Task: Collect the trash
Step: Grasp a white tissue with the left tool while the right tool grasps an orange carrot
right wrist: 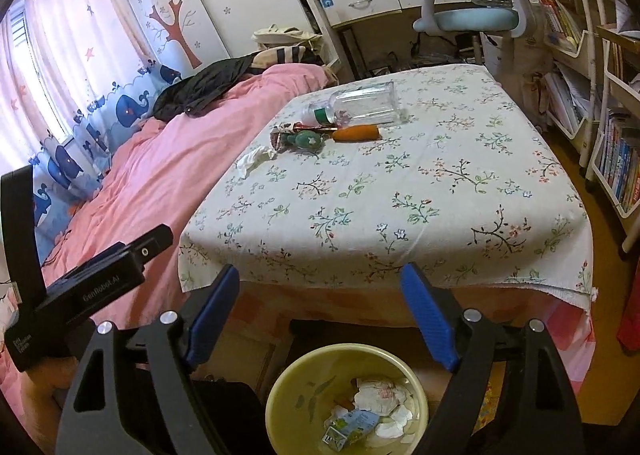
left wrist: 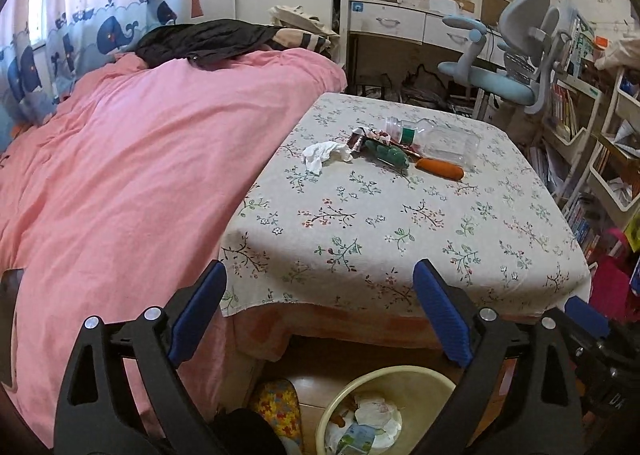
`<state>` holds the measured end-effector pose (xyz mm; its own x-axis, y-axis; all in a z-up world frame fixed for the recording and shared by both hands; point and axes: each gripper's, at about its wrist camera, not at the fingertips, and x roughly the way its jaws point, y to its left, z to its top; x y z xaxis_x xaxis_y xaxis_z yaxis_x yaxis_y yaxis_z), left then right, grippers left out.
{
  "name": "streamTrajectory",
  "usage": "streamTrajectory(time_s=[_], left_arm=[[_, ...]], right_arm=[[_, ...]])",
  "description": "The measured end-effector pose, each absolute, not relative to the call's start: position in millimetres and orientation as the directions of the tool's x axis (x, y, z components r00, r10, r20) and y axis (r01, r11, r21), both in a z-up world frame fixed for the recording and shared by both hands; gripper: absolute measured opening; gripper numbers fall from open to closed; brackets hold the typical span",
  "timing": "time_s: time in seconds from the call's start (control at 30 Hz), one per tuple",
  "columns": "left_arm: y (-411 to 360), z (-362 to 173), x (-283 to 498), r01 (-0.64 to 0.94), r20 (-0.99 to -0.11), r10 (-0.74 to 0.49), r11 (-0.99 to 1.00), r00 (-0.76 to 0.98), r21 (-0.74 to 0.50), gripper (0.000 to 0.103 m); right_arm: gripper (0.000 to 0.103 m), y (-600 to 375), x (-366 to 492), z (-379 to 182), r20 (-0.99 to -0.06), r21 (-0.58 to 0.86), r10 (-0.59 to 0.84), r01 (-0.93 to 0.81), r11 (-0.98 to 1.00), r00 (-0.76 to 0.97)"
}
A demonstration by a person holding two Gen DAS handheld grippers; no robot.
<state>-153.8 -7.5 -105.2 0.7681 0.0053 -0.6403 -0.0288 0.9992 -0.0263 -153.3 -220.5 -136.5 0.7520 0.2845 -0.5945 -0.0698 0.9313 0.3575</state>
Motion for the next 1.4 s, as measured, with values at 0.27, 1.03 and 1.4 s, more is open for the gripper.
streamTrajectory(time_s=[0.27, 1.03, 1.4], left_arm=[[-2.3, -80.7, -122.8, -0.01, -0.626, 0.01, 1.0, 0.78, 0.005, 0.095], [0.8, -123.6, 42.4, 0.004, -0.723, 0.049, 0.997, 0.689, 0.072, 0.095], [3.3, -142.8, 94.2, 0.041, -0.756, 0.004, 0.998, 0.655, 0.041, 0.086]], right_arm=[[0.08, -211.1, -127.3, -110.7, -0.606, 0.274, 0.287, -0.143, 0.951, 0.742], [0.077, -237.0, 31.5, -134.3, -0.71, 0.148, 0.221, -0.165, 0.975, 0.669], [0.071, -227.9, 69.8, -150.1, -0.734, 0.133, 0.223, -0.187, 0.973, 0.641]])
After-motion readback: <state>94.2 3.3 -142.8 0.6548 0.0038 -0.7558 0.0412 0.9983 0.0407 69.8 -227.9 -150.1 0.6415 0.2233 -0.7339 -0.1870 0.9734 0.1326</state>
